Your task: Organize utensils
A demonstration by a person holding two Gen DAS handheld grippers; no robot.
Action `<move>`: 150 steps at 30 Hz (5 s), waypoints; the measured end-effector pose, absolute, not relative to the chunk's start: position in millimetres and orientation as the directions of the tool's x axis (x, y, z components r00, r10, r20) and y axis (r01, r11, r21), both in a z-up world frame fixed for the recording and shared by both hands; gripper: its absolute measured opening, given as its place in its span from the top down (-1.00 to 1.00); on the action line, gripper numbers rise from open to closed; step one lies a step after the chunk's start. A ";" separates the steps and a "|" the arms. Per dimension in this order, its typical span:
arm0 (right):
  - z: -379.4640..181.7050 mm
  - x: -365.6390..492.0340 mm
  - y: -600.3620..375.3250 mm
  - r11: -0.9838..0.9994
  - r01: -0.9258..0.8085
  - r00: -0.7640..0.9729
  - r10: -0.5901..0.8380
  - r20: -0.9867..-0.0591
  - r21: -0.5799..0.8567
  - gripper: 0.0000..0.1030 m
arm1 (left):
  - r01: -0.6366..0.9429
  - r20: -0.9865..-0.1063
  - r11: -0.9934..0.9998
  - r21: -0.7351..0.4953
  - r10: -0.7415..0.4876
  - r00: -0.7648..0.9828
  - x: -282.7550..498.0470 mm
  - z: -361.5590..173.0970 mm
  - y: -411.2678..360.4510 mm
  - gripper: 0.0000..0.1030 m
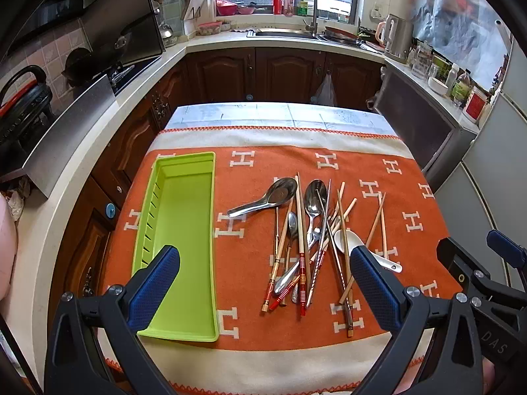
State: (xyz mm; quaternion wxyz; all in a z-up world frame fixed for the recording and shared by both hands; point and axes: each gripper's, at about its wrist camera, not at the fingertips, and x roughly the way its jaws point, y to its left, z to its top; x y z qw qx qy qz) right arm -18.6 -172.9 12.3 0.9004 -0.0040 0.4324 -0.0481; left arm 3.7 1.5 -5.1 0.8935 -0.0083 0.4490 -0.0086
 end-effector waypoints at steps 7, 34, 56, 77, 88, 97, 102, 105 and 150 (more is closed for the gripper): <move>8.1 -11.6 -178.2 0.996 0.082 0.620 -0.086 -0.780 -0.045 -0.84 | 0.013 -0.814 1.000 -0.003 -0.010 0.580 5.7 -9.0 -3.8 -0.98; -4.8 -8.0 -180.4 0.997 0.075 0.609 -0.055 -0.791 -0.011 -0.84 | 0.011 -0.824 1.000 -0.011 -0.015 0.566 6.9 -15.3 -3.7 -0.98; -6.0 16.2 -218.9 0.991 0.085 0.596 0.034 -0.803 0.105 -0.43 | 0.123 -0.847 0.992 -0.037 -0.097 0.522 35.7 -21.0 -17.5 -0.98; -100.4 106.5 -298.1 0.921 0.164 0.423 0.257 -0.869 0.353 0.12 | 0.226 -0.934 0.954 -0.198 -0.254 0.252 121.8 -123.4 -47.9 0.08; -184.2 148.1 -277.8 0.872 0.205 0.291 0.379 -0.878 0.444 0.36 | 0.284 -0.945 0.950 -0.133 -0.207 0.252 127.4 -132.9 -67.4 0.56; -215.3 167.3 -268.7 0.839 0.254 0.244 0.425 -0.872 0.480 0.46 | 0.311 -0.955 0.943 -0.122 -0.197 0.223 134.8 -146.2 -80.0 0.66; -229.3 176.1 -260.4 0.837 0.266 0.229 0.428 -0.874 0.479 0.59 | 0.310 -0.958 0.943 -0.123 -0.195 0.211 137.2 -153.0 -81.7 0.70; -231.8 178.7 -258.1 0.838 0.266 0.229 0.425 -0.876 0.476 0.71 | 0.303 -0.960 0.945 -0.123 -0.190 0.203 139.2 -158.1 -81.1 0.79; -110.1 133.5 -36.6 0.863 -0.165 0.144 0.501 -0.854 0.478 0.86 | -0.094 -0.920 0.986 -0.139 -0.093 0.381 75.9 -107.2 144.0 0.92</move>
